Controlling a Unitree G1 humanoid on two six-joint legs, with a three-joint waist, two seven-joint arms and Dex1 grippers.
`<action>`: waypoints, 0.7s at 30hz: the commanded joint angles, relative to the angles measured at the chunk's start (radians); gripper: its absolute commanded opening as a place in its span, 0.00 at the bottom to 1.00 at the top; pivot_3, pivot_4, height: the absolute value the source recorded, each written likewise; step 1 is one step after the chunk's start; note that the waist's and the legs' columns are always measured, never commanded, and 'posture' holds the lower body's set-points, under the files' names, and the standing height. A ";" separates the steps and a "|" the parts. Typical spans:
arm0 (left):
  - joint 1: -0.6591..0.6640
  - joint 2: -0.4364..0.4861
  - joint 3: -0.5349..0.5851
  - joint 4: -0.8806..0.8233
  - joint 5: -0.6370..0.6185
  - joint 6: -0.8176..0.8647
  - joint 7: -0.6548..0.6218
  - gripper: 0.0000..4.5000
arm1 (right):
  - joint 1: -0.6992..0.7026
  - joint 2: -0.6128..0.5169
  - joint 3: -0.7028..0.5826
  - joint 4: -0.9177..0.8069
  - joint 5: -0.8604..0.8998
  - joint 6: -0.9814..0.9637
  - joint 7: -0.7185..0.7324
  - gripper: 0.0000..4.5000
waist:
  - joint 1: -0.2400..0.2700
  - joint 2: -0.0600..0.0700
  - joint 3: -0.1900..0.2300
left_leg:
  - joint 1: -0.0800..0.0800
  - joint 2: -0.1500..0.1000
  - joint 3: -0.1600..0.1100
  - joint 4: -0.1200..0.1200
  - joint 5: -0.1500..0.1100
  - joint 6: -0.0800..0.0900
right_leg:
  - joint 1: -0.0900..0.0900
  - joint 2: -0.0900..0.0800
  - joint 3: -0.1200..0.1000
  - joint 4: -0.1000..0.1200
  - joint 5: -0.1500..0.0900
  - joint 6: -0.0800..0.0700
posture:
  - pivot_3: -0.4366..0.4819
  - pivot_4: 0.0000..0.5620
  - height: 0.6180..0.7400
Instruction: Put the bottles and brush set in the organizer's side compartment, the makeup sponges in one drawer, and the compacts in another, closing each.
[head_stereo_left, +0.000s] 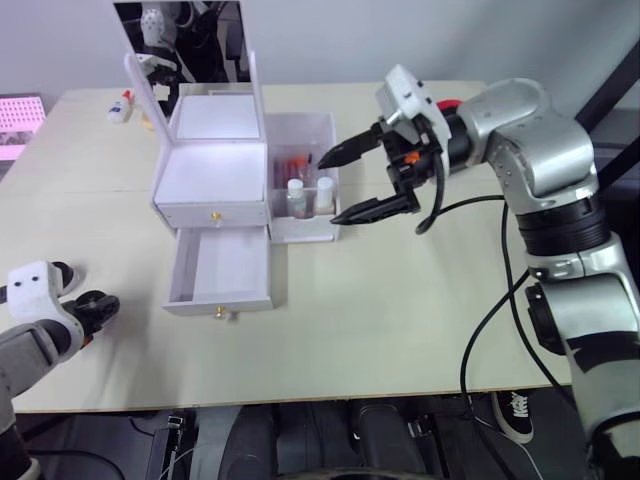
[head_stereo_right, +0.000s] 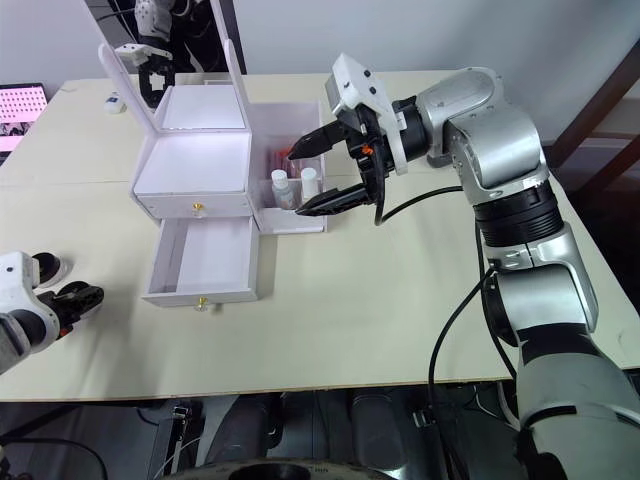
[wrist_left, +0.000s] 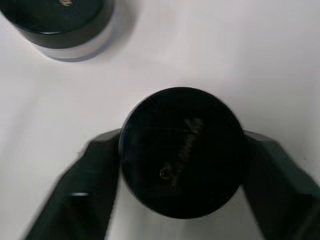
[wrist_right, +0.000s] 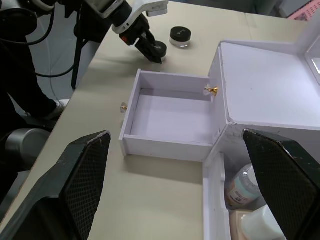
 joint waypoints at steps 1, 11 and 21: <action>-0.019 0.010 -0.012 -0.013 0.037 0.000 -0.017 0.59 | -0.020 -0.014 -0.032 -0.030 -0.005 -0.006 -0.015 1.00 | 0.001 0.000 0.000 | 0.000 0.000 0.000 0.000 0.000 0.000 | 0.000 0.000 0.000 0.000 0.000 0.000 | 0.48 0.27 1.00; -0.027 0.237 -0.126 -0.155 0.144 -0.222 -0.231 0.59 | -0.010 -0.031 -0.039 -0.060 -0.004 0.007 -0.037 1.00 | 0.002 0.000 0.000 | -0.001 0.000 0.000 0.001 0.000 0.000 | 0.000 0.000 0.000 -0.001 0.000 0.000 | 0.48 0.27 1.00; -0.214 0.359 -0.389 -0.212 -0.049 -0.188 -0.532 0.59 | 0.025 -0.053 -0.054 -0.121 0.012 0.024 -0.070 1.00 | -0.002 0.001 0.001 | -0.002 -0.001 0.001 0.001 0.000 0.000 | -0.001 -0.001 0.000 -0.001 0.000 0.000 | 0.48 0.27 1.00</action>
